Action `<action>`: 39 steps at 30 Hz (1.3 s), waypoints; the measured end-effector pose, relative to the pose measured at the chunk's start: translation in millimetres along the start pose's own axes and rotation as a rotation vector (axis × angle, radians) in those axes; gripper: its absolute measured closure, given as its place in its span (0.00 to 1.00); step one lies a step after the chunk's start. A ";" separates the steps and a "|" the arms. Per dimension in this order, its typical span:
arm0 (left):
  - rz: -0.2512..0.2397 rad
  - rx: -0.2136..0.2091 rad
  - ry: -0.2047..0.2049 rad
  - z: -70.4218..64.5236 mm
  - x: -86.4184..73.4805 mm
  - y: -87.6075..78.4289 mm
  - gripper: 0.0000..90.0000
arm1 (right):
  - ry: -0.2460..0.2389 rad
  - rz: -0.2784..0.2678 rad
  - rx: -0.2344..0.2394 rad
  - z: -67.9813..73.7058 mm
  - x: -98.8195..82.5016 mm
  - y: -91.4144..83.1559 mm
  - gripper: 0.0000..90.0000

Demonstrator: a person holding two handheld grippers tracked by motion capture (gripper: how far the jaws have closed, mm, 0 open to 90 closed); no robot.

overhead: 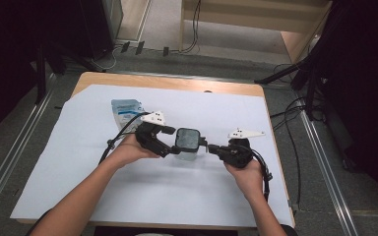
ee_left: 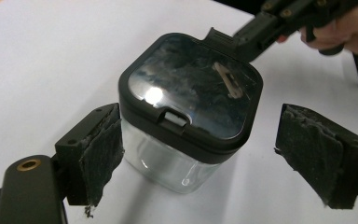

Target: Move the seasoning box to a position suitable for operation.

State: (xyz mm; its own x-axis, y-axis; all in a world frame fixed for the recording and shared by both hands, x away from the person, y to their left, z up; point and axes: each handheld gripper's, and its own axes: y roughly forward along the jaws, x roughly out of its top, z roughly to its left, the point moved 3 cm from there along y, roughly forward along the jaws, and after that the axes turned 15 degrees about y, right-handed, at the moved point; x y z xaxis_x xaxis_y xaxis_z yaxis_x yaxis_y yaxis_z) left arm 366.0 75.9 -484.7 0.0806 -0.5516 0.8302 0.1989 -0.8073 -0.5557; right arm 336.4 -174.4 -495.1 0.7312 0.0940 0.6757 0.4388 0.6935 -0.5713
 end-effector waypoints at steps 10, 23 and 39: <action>0.027 -0.029 -0.023 9.4 -5.9 13.1 0.14 | 0.001 0.008 0.002 -2.5 2.3 4.1 1.00; 0.030 -0.051 -0.016 10.8 -12.7 25.7 0.12 | 0.005 0.009 0.004 -3.7 2.9 4.5 1.00; 0.019 -0.031 0.006 10.2 -9.0 18.6 0.16 | 0.009 0.009 0.005 -4.5 3.0 4.8 1.00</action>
State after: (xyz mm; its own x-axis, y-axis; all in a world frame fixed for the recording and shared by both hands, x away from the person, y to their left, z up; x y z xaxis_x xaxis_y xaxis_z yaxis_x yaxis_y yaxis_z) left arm 378.9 68.0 -502.0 0.0779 -0.5679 0.8194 0.1672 -0.8028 -0.5723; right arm 343.0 -174.0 -497.9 0.7399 0.0938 0.6662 0.4296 0.6962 -0.5751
